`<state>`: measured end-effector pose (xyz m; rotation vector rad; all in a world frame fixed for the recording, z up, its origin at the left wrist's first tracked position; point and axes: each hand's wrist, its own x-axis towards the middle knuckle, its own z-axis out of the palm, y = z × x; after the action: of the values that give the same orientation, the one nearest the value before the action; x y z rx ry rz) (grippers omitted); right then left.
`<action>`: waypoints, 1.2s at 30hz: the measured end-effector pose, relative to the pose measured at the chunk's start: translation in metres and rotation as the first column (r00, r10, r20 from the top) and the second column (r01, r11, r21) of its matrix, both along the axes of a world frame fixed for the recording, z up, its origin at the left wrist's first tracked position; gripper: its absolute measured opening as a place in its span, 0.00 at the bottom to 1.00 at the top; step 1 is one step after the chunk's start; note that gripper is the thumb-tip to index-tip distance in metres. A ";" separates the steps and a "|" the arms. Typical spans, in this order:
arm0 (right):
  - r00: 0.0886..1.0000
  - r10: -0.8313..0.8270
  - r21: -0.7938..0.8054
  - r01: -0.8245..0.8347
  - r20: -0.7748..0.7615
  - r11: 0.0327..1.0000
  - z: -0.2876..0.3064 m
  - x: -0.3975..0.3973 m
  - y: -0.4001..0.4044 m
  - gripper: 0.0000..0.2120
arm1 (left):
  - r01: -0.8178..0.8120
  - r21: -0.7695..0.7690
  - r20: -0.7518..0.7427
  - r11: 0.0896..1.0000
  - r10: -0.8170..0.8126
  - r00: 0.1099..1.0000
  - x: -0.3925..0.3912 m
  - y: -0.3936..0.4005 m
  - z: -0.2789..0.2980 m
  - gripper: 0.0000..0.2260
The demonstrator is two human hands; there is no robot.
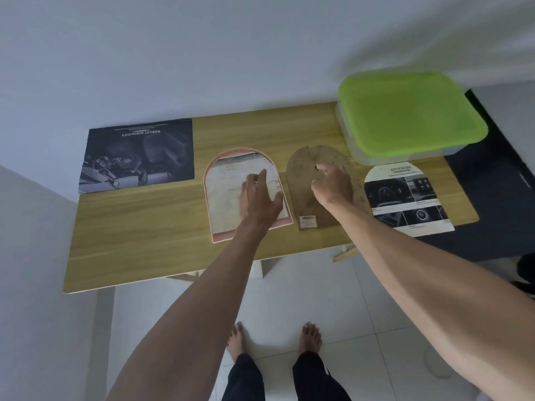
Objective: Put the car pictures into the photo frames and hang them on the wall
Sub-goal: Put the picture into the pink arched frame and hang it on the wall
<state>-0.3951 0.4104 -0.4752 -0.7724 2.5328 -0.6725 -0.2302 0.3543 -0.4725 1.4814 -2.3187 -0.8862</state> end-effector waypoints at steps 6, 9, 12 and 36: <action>0.999 -0.050 0.031 0.050 0.012 0.998 -0.007 -0.054 0.037 0.27 | 0.051 0.177 -0.004 0.983 -0.051 0.999 -0.070 0.032 0.004 0.31; 0.999 -0.043 0.023 0.042 0.018 0.999 -0.014 -0.069 0.045 0.21 | -0.005 0.258 0.051 0.966 -0.009 0.999 -0.086 0.037 -0.002 0.37; 0.997 -0.040 0.036 0.038 0.063 0.999 -0.022 -0.077 0.049 0.23 | -0.033 0.288 0.073 0.957 0.013 0.997 -0.099 0.037 -0.009 0.38; 0.973 0.004 -0.088 0.017 0.230 0.996 -0.017 -0.088 0.060 0.36 | -0.311 0.264 -0.233 0.913 0.373 0.898 -0.100 0.034 -0.017 0.32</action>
<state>-0.4836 0.4700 -0.4925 -0.6736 2.3098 -0.8325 -0.3300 0.3885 -0.4895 1.6605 -1.7301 -1.1872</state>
